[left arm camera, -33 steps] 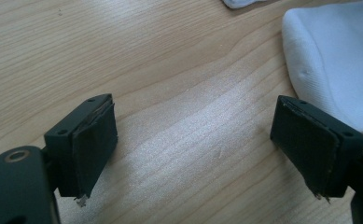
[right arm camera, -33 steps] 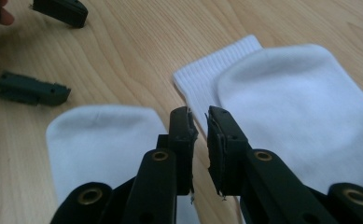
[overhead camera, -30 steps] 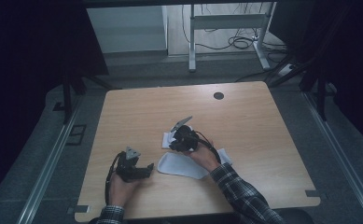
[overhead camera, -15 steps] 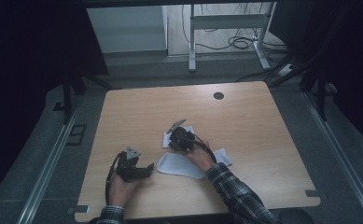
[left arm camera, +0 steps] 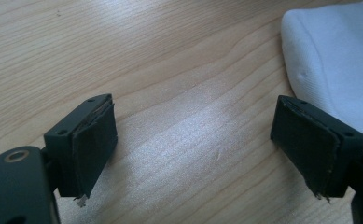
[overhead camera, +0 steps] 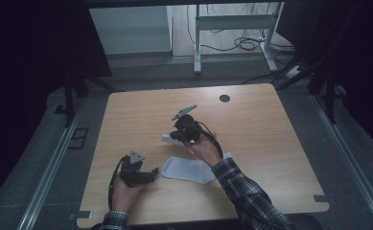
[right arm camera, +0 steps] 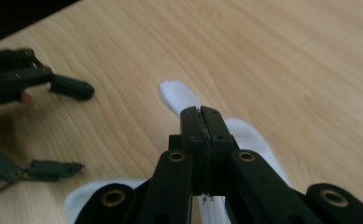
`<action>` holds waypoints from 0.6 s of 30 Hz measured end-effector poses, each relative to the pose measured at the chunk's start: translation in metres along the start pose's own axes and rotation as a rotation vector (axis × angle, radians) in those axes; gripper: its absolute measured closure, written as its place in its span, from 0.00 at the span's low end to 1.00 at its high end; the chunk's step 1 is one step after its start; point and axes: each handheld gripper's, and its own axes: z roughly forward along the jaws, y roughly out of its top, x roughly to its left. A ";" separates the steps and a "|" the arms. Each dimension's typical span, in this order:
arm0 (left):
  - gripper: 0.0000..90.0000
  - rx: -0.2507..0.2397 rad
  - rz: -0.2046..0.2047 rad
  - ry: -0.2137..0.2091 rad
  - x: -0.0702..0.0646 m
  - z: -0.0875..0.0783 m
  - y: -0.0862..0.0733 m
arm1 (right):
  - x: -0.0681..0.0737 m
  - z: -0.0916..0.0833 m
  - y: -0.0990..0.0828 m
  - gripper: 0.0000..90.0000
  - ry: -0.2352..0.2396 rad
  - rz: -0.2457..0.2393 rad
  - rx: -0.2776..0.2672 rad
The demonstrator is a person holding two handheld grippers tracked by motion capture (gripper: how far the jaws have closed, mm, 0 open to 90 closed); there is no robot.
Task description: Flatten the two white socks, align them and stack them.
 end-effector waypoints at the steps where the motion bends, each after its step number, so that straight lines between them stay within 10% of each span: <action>1: 0.16 -0.001 -0.001 0.000 0.000 0.000 0.000 | 0.001 -0.002 0.003 0.99 -0.003 -0.002 -0.002; 18: 0.16 -0.003 -0.004 0.001 -0.001 0.000 0.000 | 0.027 -0.048 0.069 0.99 -0.002 -0.022 -0.182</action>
